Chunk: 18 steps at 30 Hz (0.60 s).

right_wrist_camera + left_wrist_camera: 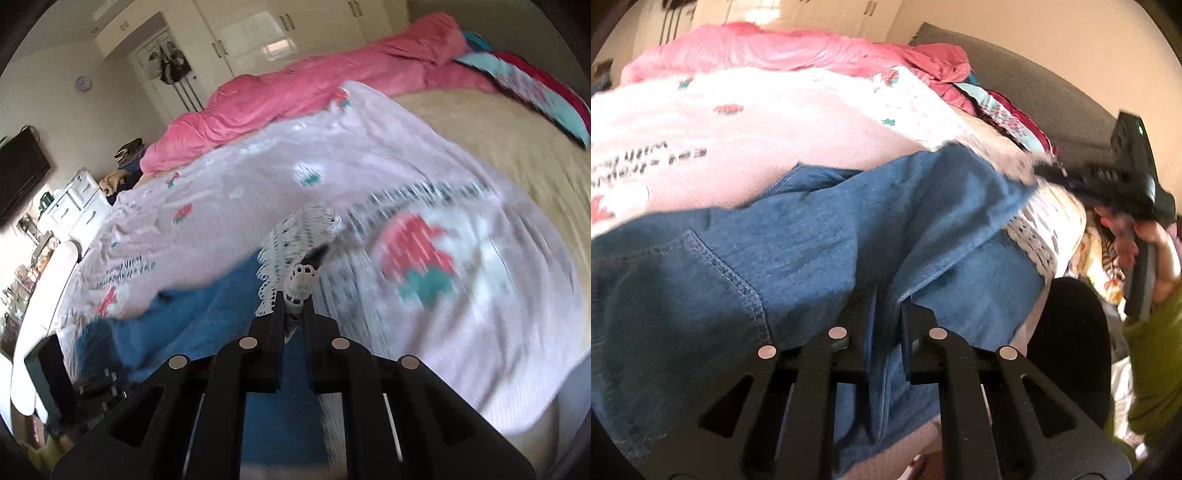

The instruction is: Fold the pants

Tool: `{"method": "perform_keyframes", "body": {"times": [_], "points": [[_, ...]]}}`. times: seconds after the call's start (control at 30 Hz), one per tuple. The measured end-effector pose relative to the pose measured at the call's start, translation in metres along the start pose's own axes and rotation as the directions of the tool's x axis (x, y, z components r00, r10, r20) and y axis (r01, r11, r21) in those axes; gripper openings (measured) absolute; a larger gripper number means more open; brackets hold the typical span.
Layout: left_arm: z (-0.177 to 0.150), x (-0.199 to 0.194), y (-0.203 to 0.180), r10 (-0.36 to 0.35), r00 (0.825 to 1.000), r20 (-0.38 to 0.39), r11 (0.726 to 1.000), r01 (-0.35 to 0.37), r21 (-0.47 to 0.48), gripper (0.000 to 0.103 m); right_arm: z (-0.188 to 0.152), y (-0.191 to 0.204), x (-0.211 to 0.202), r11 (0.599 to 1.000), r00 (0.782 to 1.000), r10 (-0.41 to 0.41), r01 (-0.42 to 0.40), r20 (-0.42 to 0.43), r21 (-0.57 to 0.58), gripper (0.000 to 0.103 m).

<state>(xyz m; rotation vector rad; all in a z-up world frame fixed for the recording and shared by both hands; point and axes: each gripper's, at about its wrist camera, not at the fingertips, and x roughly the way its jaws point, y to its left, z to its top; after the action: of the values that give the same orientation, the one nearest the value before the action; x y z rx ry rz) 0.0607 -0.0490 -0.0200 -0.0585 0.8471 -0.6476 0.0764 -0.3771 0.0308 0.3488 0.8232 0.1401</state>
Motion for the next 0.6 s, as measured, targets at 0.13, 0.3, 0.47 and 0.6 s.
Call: {"method": "perform_keyframes", "body": {"times": [0.13,0.3,0.47,0.6], "points": [[-0.005,0.0,-0.014,0.021,1.0,-0.005,0.997,-0.021,0.069,0.005,-0.042,-0.022,-0.01,0.998,0.998,-0.009,0.013,-0.067,0.061,0.008],[-0.008,0.009,-0.021,0.03,0.999,-0.029,0.995,-0.027,0.093,0.005,-0.063,-0.036,-0.008,0.991,0.995,0.027,-0.014,-0.096,0.133,0.011],[-0.011,0.01,-0.032,0.053,0.998,-0.027,0.992,-0.05,0.12,0.005,-0.063,-0.043,-0.001,0.985,0.994,0.046,-0.029,-0.098,0.168,0.011],[-0.011,0.006,-0.032,0.056,0.998,-0.023,0.992,-0.053,0.118,0.001,-0.061,-0.05,0.0,0.98,0.993,0.072,-0.053,-0.093,0.193,0.009]]}}
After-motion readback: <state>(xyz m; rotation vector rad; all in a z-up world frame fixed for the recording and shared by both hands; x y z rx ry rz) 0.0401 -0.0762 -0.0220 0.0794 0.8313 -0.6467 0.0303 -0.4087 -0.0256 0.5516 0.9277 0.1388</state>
